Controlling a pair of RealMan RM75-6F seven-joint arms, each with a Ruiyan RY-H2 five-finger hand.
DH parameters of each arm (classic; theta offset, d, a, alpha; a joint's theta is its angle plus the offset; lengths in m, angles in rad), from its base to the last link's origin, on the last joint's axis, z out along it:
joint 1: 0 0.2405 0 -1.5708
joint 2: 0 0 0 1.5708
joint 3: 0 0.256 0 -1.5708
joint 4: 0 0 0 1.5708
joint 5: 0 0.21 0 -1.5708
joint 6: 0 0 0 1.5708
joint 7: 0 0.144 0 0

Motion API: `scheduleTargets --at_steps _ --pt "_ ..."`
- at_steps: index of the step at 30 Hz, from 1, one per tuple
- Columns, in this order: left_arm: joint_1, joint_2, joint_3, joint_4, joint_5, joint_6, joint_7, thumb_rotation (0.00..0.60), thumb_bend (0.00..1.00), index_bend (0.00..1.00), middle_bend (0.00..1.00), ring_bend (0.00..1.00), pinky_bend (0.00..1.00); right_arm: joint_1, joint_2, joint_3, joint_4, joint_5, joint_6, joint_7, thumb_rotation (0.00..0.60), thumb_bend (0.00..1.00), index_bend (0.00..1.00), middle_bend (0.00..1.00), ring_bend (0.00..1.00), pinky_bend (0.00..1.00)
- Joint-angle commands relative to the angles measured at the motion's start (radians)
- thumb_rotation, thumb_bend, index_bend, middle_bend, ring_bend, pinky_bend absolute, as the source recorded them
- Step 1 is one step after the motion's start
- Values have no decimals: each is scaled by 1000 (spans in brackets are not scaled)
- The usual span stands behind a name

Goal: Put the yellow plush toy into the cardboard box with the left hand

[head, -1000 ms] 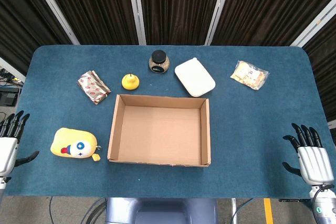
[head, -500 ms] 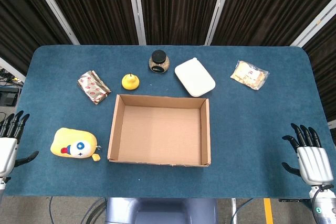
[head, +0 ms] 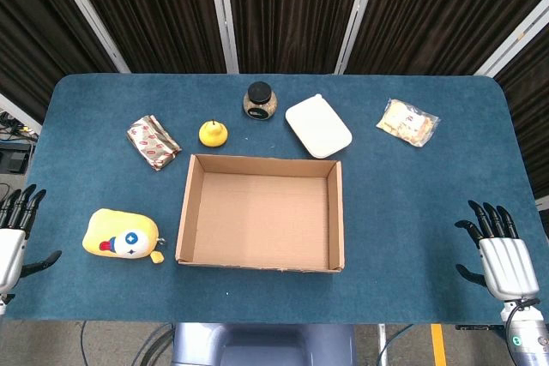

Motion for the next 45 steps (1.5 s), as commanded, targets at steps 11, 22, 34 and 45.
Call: scheduleTargets --at_steps 11,22,34,45 --pt "-120 40 4 -75 5 -214 1 600 28 0 0 0 107 -2 1 3 -10 -4 10 12 600 0 296 57 0 0" --pt "-260 -74 13 -77 -88 -499 90 600 29 0 0 0 102 7 -5 3 1 -15 4 10 600 0 296 56 0 0" --pt "-270 -70 53 -118 -189 -571 165 600 30 0 0 0 103 15 -15 8 13 -14 1 6 600 0 296 55 0 0" --pt "-243 58 65 -150 -209 -522 151 600 30 0 0 0 103 23 -18 5 11 -15 -13 -11 600 0 296 55 0 0"
